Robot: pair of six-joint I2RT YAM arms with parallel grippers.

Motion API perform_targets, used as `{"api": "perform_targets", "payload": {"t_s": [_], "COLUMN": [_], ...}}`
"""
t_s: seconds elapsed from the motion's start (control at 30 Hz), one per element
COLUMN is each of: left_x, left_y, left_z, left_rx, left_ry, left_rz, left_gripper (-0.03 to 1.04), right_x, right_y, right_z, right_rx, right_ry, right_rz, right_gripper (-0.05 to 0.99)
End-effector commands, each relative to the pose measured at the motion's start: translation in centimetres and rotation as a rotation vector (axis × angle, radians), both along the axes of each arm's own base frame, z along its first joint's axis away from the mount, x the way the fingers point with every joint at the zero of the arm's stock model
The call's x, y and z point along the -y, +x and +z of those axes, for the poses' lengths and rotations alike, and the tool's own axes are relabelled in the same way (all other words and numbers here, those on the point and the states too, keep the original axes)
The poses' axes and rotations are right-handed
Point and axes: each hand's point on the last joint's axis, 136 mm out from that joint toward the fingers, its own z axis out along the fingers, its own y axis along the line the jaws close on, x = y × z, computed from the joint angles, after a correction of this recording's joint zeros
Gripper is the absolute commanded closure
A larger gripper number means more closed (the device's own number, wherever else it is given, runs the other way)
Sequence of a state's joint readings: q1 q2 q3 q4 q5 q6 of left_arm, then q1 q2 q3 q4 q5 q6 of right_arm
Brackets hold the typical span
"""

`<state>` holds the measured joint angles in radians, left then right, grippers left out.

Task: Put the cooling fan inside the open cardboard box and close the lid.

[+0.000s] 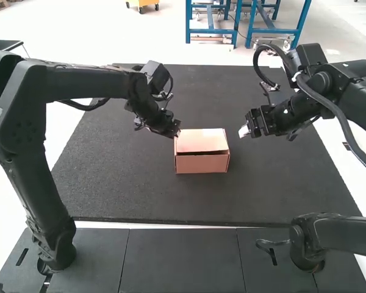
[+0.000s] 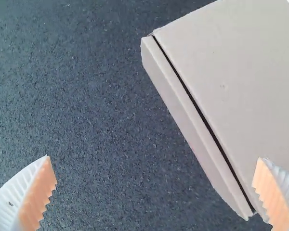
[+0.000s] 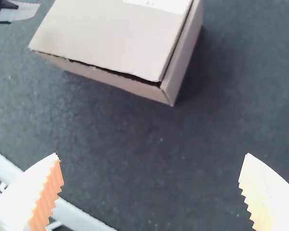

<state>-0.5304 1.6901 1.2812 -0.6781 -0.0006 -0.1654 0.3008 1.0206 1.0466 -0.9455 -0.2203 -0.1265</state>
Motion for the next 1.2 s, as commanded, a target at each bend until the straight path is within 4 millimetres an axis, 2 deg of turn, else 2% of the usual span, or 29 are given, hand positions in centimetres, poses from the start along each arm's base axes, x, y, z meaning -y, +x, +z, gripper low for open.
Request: {"api": "perform_targets", "payload": {"t_s": [0.0,0.13,0.27,0.5,0.6,0.7,0.8,0.9,1.03,1.17], "left_x": [0.5,0.4,0.4,1.2,0.8,0.5,-1.2,-3.2,-5.2,-6.4], "left_y": [0.6,0.3,-0.1,-2.6,-3.1,-3.2,-2.3,-1.2,0.7,1.6], "left_z": [2.3,1.0,-1.2,-6.0,-6.8,-5.8,-3.6,-1.9,0.7,3.3], "left_rx": [0.054,0.040,0.023,-0.033,-0.049,-0.051,-0.010,0.049,0.201,0.353], "left_ry": [-0.029,-0.021,-0.018,0.015,0.024,0.003,-0.034,-0.068,-0.138,-0.197], "left_rz": [0.004,0.004,-0.001,-0.047,-0.046,-0.031,0.033,0.092,0.154,0.174], "left_gripper": [0.05,0.05,0.05,0.05,0.05,0.05,0.05,0.05,0.05,0.05], "right_x": [-0.2,-0.2,-0.2,-0.2,-0.2,-0.2,-0.2,-0.2,0.2,2.2], "right_y": [0.0,0.0,0.0,-0.1,-0.2,-0.3,0.0,1.2,3.8,5.6], "right_z": [0.2,0.3,0.4,0.2,0.0,-0.2,-0.3,-0.2,2.5,5.0], "right_rx": [0.003,0.006,0.006,0.000,-0.006,-0.012,0.008,0.085,0.309,0.493], "right_ry": [0.009,0.011,0.013,0.016,0.014,0.012,0.021,0.046,0.131,0.178], "right_rz": [0.001,-0.001,-0.004,-0.011,-0.012,-0.010,-0.019,-0.032,-0.093,-0.198], "right_gripper": [0.11,0.11,0.11,0.11,0.11,0.11,0.10,0.10,0.10,0.09]}}
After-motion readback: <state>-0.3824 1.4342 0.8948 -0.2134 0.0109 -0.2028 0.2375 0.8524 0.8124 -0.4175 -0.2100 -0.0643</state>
